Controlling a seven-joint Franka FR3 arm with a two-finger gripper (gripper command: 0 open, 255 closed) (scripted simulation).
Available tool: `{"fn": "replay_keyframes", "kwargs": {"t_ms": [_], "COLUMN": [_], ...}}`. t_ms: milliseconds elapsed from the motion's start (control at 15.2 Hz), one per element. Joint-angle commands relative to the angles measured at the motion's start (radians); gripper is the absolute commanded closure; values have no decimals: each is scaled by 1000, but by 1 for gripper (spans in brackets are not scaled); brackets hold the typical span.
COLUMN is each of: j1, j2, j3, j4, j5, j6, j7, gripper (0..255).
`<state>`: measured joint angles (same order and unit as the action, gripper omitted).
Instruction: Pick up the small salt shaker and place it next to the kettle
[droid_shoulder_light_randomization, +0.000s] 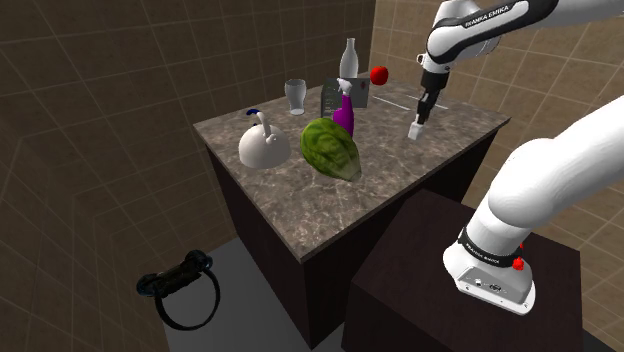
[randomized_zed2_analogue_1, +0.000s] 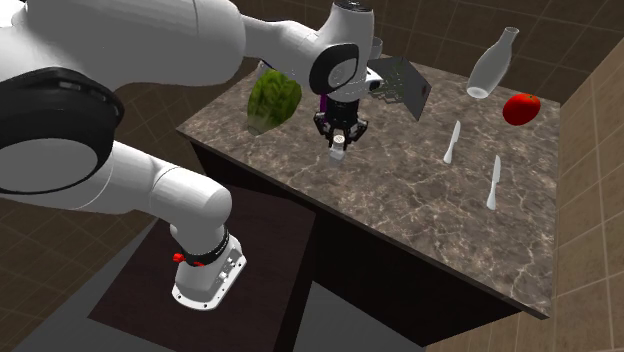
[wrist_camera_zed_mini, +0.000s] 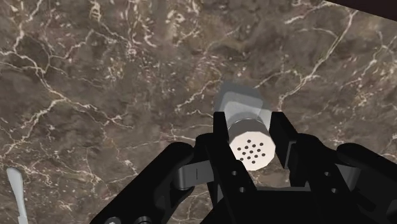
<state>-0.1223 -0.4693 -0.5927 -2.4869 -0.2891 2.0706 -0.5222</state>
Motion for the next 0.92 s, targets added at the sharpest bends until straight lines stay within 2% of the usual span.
{"fn": "replay_keyframes", "kwargs": {"t_ms": [0, 858], "j1": [-1, 2], "j2": [-13, -59], "j3": [10, 56], "j4": [19, 159], "j5": [2, 20], "j6": [-33, -218], "j7": [2, 4], "gripper": [255, 255]}}
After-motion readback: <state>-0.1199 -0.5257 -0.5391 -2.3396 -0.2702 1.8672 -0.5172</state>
